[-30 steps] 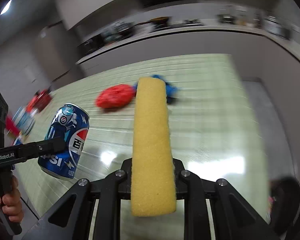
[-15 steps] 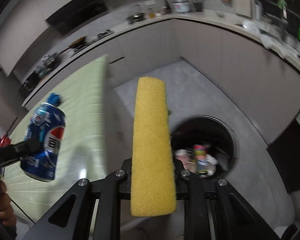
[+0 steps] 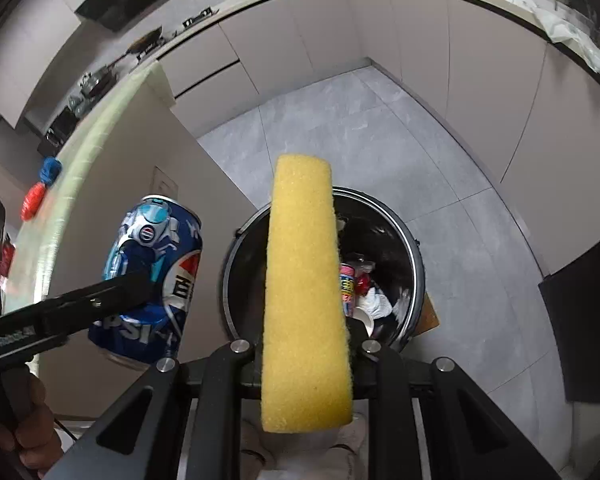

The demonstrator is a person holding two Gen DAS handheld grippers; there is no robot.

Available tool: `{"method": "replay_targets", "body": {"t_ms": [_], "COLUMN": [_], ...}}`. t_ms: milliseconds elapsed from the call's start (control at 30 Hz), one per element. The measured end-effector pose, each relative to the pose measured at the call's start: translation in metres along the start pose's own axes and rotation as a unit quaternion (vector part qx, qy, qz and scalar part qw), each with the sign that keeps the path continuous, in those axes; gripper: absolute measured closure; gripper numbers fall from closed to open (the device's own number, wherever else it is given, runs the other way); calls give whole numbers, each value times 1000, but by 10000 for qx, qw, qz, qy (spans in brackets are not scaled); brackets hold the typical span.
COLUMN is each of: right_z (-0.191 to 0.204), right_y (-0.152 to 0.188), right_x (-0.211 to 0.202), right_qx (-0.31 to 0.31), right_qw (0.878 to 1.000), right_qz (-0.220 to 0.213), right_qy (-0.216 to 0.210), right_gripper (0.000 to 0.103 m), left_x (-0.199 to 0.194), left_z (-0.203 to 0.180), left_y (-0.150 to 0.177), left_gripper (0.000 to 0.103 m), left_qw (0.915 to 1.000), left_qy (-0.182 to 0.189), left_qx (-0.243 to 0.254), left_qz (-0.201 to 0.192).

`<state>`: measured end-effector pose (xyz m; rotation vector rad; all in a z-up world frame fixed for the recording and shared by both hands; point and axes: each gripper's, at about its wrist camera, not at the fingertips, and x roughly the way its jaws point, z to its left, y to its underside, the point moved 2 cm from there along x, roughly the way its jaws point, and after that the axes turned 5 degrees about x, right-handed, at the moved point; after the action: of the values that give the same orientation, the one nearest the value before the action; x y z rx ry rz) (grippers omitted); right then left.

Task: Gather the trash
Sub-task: 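Carry the Pepsi can and yellow sponge over the black bucket, then open both tools to drop the can and sponge into the bucket, then move both tools back toward the red bag and blue cloth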

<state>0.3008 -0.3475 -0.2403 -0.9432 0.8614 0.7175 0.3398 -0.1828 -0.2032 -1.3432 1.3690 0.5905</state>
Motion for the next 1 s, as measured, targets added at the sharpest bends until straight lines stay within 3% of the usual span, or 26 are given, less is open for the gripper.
{"method": "replay_targets", "body": {"t_ms": [267,300,333,367,400,467,633,767,867,1000], "right_z": [-19,-22,-22,-24,-25,-26,-25,-1,35,98], "right_y": [-8,-10,-12,-13,-14,-19,-31,-44,-53,-53], "right_x": [50,56,62,67,67,65,26,-6,-29,-57], "right_qx": [-79,-58,-41,-10,22,83,399,346,288,50], "right_qw": [9991,9988,9984,9981,9984,9987,9991,9989,9977,9959], "right_qz": [405,486,563,608,569,500,46,-228,-388,-584], "right_qy": [-62,-74,-50,-29,-22,-35,-135,-237,-480,-684], "right_gripper": [78,70,53,46,40,39,39,39,39,39], "left_x": [49,53,59,60,59,52,-5,-67,-114,-172], "left_z": [3,7,9,12,12,10,4,5,22,75], "left_y": [-5,-5,-6,-6,-8,-11,-13,-16,-19,-13], "left_gripper": [46,45,42,41,41,41,41,41,41,38], "left_qw": [9978,9969,9956,9950,9948,9950,9981,9992,9992,9977], "left_qy": [-380,-430,-455,-461,-450,-523,-218,-27,58,54], "left_qx": [-220,-284,-370,-428,-467,-453,-481,-404,-337,-367], "left_qz": [497,593,727,775,790,721,302,4,-213,-558]}}
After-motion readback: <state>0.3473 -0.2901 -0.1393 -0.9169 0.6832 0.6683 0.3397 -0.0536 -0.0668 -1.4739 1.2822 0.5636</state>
